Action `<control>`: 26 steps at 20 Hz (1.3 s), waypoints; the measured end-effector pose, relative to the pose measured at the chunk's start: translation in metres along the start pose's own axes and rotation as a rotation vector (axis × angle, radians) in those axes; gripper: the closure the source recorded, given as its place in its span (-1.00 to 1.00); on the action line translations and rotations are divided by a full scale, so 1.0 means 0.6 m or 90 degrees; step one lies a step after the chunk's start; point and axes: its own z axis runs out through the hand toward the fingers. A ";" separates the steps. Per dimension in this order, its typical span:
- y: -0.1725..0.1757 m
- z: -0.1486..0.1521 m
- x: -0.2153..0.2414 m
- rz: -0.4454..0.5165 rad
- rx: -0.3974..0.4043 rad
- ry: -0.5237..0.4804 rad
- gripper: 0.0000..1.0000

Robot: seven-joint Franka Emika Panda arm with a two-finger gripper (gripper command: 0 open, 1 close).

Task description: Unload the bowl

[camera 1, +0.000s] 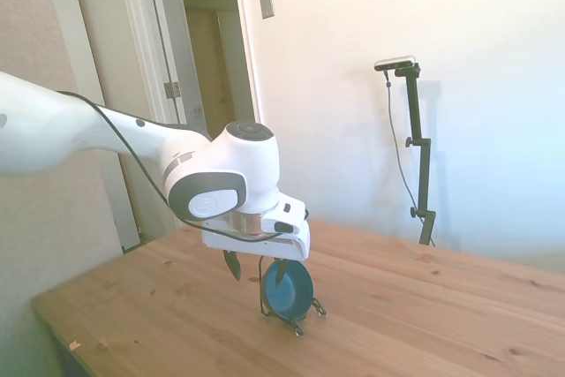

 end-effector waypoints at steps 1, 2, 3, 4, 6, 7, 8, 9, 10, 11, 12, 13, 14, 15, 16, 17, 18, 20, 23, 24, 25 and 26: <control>0.000 0.000 -0.003 0.000 0.001 0.000 1.00; 0.001 -0.001 -0.003 0.000 0.001 0.000 1.00; 0.003 -0.001 -0.004 0.001 0.003 0.000 1.00; 0.006 0.000 -0.004 0.002 0.006 0.000 1.00; 0.015 0.002 -0.002 0.004 0.013 0.001 1.00; 0.020 0.003 0.000 0.005 0.015 0.001 1.00; 0.024 0.005 0.003 0.005 0.017 0.001 1.00; 0.026 0.008 0.007 0.004 0.019 0.000 1.00; 0.029 0.010 0.011 0.002 0.019 -0.002 1.00; 0.030 0.013 0.015 0.001 0.019 -0.004 1.00; 0.030 0.015 0.017 0.000 0.021 -0.005 1.00; 0.030 0.017 0.020 -0.002 0.024 -0.006 1.00; 0.031 0.018 0.021 -0.006 0.028 -0.008 1.00; 0.032 0.019 0.023 -0.009 0.032 -0.010 1.00; 0.034 0.020 0.024 -0.013 0.035 -0.011 1.00; 0.035 0.021 0.025 -0.017 0.038 -0.015 1.00; 0.034 0.022 0.026 -0.021 0.042 -0.019 1.00; 0.032 0.021 0.026 -0.025 0.048 -0.020 1.00; 0.033 0.019 0.025 -0.026 0.052 -0.018 1.00; 0.031 0.014 0.025 -0.026 0.053 -0.015 1.00; 0.029 0.006 0.024 -0.028 0.054 -0.006 1.00; 0.026 -0.004 0.021 -0.030 0.055 0.005 1.00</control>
